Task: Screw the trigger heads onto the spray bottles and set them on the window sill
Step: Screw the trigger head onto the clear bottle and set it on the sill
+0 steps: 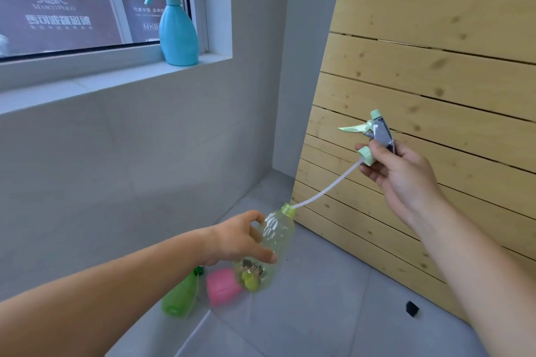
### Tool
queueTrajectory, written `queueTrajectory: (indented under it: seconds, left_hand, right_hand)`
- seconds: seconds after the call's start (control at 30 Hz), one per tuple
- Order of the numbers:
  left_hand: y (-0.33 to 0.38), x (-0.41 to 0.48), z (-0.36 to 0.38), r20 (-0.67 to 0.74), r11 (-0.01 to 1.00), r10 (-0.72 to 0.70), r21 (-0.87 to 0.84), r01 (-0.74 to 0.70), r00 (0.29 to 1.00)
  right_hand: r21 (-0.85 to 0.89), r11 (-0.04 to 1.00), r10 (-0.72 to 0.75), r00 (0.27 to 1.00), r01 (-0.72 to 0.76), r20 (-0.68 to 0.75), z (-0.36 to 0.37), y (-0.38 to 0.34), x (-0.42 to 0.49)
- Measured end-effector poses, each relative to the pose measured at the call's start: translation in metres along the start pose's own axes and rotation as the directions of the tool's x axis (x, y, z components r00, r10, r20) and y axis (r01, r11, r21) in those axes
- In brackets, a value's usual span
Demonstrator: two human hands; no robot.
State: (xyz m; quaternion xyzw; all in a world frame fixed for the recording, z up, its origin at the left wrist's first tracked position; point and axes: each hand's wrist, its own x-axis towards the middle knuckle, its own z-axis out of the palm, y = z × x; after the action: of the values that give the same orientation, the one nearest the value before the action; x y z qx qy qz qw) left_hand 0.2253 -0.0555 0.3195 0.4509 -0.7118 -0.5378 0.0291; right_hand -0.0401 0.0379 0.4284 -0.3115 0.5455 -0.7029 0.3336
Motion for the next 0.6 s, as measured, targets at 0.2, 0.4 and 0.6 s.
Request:
queueTrajectory:
  seconds: [0.2,0.4,0.6]
  left_hand:
    - [0.006,-0.002,0.008,0.095,0.998,0.061,-0.037,-0.058,0.994]
    - [0.028,-0.007,0.015,0.145,0.974,0.138,-0.200,-0.107,0.980]
    - [0.034,-0.008,0.015,0.025,0.976,0.159,-0.155,-0.153,0.987]
  right_hand:
    - [-0.052,0.987,0.159,0.984,-0.155,0.080,-0.001,0.020,0.006]
    - [-0.253,0.954,0.234,0.930,-0.163,0.283,0.018,0.042,-0.002]
    - [-0.346,0.936,0.201,0.899,-0.060,0.388,0.026,0.041,-0.001]
